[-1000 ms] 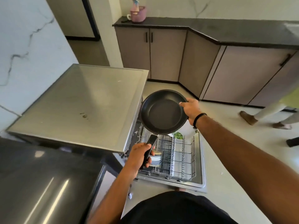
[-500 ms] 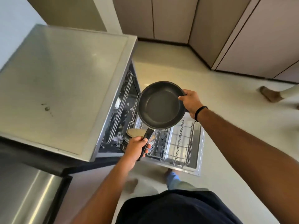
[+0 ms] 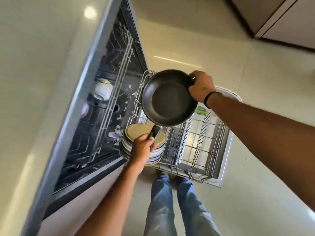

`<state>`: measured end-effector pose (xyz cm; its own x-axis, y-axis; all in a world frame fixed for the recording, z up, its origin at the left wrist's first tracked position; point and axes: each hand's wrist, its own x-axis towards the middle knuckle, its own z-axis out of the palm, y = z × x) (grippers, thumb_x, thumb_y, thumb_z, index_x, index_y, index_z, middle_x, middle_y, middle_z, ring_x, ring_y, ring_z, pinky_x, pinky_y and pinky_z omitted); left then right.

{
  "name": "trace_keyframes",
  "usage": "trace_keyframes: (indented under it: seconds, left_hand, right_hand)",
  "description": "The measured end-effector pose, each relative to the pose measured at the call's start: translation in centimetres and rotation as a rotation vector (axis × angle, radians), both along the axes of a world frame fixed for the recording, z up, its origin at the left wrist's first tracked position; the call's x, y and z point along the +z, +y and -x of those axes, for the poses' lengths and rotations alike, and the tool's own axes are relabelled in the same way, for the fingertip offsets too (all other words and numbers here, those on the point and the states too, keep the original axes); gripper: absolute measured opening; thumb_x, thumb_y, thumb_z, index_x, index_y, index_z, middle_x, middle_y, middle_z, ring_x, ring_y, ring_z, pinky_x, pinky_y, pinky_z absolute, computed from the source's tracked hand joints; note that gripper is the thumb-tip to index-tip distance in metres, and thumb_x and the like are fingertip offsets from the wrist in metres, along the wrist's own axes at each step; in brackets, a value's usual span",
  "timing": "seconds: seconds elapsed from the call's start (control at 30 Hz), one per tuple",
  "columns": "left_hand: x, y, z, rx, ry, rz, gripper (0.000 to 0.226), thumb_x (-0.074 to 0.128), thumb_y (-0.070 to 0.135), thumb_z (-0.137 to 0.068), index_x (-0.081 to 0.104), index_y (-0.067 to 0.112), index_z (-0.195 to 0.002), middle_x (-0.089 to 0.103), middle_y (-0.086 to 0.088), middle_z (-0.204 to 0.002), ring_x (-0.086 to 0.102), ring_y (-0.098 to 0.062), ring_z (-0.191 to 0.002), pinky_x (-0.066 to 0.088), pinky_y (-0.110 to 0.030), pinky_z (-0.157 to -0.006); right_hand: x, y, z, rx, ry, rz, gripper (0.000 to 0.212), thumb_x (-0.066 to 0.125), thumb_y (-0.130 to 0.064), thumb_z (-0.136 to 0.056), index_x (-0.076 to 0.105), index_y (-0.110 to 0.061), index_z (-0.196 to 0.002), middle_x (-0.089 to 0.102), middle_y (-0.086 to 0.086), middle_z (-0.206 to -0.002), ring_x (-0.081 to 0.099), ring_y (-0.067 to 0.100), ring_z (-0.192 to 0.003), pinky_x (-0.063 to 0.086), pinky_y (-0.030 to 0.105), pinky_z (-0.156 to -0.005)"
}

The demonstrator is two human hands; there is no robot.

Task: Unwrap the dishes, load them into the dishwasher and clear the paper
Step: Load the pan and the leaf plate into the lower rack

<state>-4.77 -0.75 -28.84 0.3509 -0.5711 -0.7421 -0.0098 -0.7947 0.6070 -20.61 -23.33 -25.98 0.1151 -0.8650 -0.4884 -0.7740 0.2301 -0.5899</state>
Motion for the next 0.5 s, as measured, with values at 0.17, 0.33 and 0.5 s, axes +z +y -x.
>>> trace_keyframes:
  seconds: [0.17, 0.33, 0.5]
  left_hand:
    - [-8.0, -2.8, -2.6, -0.119, -0.284, 0.008, 0.035, 0.051, 0.030, -0.096, 0.062, 0.015, -0.066, 0.060, 0.001, -0.057, 0.054, -0.023, -0.055, 0.040, -0.035, -0.058]
    - [-12.5, -3.2, -5.4, -0.180, -0.441, 0.033, 0.041, 0.058, 0.044, -0.098, 0.069, 0.010, -0.078, 0.063, -0.002, -0.061, 0.058, -0.023, -0.058, 0.037, -0.031, -0.054]
    - [-14.6, -3.5, -5.7, -0.308, -0.562, -0.065, 0.052, 0.055, 0.051, -0.098, 0.052, 0.014, -0.062, 0.053, 0.002, -0.056, 0.052, -0.020, -0.056, 0.028, -0.029, -0.051]
  right_hand:
    - [-8.1, -2.1, -2.1, 0.116, 0.131, -0.027, 0.035, 0.058, -0.004, -0.091, 0.062, -0.005, -0.125, 0.064, 0.017, -0.124, 0.061, 0.035, -0.115, 0.051, 0.036, -0.097]
    - [-13.4, -1.4, -4.8, 0.184, 0.164, 0.031, 0.037, 0.051, -0.006, -0.089, 0.060, -0.007, -0.125, 0.062, 0.021, -0.126, 0.059, 0.040, -0.116, 0.050, 0.041, -0.094]
    - [-17.0, 0.7, -6.3, 0.131, 0.116, -0.019, 0.042, 0.053, -0.007, -0.088, 0.057, -0.006, -0.130, 0.065, 0.021, -0.123, 0.062, 0.038, -0.114, 0.050, 0.039, -0.091]
